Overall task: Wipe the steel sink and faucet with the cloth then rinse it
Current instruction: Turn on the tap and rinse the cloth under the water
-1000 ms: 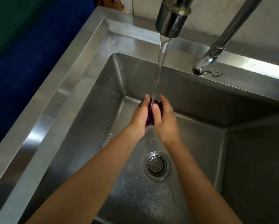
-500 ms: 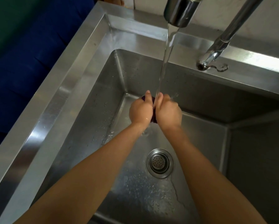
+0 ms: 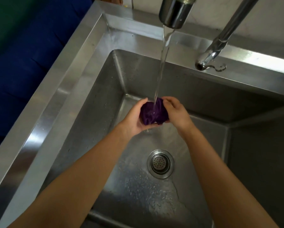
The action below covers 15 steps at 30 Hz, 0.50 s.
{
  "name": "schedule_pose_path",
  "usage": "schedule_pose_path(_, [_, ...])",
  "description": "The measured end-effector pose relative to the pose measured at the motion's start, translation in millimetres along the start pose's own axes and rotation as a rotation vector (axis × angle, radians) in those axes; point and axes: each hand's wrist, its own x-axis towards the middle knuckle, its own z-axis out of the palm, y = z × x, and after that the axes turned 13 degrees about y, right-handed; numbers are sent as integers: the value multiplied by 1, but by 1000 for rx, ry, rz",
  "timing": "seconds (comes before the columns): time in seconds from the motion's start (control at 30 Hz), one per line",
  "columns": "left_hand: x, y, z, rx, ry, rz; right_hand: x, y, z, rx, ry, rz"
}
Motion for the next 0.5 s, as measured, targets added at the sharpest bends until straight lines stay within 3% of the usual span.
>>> schedule_pose_path(0.1, [-1, -5, 4, -7, 13, -32, -6, 1, -9, -37, 1, -23])
schedule_pose_path(0.2, [-5, -9, 7, -7, 48, -45, -11, -1, -19, -11, 107, 17])
schedule_pose_path(0.5, [-19, -7, 14, -62, 62, -45, -34, -58, -63, 402, 420, 12])
